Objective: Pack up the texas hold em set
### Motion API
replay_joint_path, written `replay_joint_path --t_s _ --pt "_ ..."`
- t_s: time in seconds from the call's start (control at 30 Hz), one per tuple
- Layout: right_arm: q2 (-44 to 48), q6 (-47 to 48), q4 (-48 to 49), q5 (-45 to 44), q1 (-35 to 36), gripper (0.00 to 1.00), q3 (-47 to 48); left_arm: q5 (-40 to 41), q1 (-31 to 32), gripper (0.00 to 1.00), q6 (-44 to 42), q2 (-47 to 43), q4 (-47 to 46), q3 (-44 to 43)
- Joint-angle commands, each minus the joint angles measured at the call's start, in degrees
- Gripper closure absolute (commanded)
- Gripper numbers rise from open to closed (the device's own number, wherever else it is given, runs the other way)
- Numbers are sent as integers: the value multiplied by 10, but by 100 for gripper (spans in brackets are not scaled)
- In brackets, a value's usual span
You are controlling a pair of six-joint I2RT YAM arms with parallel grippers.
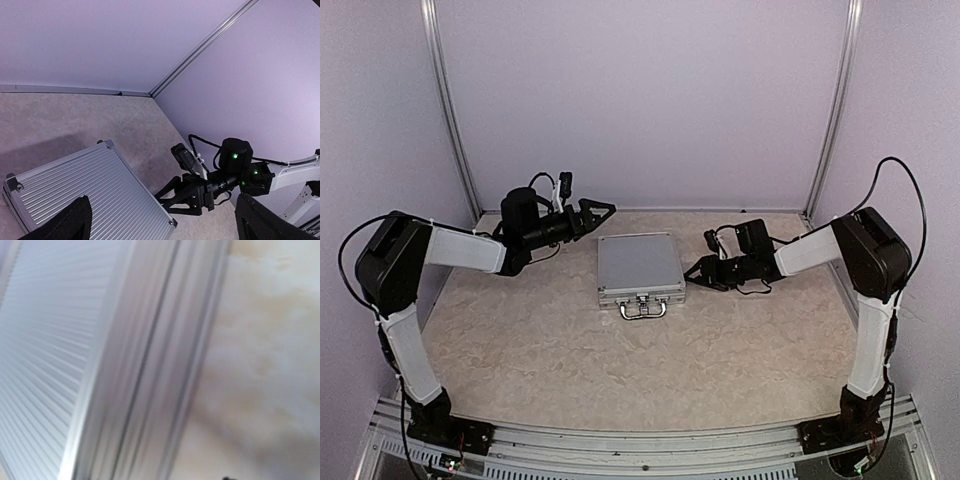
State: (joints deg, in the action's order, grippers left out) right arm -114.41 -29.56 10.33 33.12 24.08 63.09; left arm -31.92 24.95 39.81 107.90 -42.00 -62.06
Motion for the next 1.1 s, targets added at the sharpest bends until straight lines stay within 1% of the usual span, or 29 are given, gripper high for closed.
replay_joint_path --t_s 0.0,0.07,0.17,0.27,0.33,0.47,0.57,0.73,0.9,0.97,1.07 --pt "-39 -47 86 81 0 48 -3 15 21 1 -27 -59 -6 34" --pt "-34 -53 100 75 0 48 -24 34 30 1 -40 -78 11 55" --pt "-18 -39 77 47 0 45 -33 94 51 1 -73 -100 73 66" --pt "9 -26 66 22 0 38 -44 162 70 1 -92 -106 142 72" --pt "18 -24 59 9 0 33 -45 198 75 1 -92 -104 156 86" --pt "-2 -29 49 15 0 25 -24 208 73 1 -68 -96 136 120" --pt "-16 -42 63 20 0 21 -16 229 74 1 -56 -93 135 133" --pt "-31 -62 80 30 0 18 -9 230 78 1 -48 -71 139 138" --pt "-39 -62 79 32 0 16 -3 223 92 1 -43 -43 117 147" --pt "-42 -61 74 33 0 12 4 216 98 1 -37 -27 104 150" --pt "-44 -61 74 33 0 10 10 204 104 1 -35 -9 98 142"
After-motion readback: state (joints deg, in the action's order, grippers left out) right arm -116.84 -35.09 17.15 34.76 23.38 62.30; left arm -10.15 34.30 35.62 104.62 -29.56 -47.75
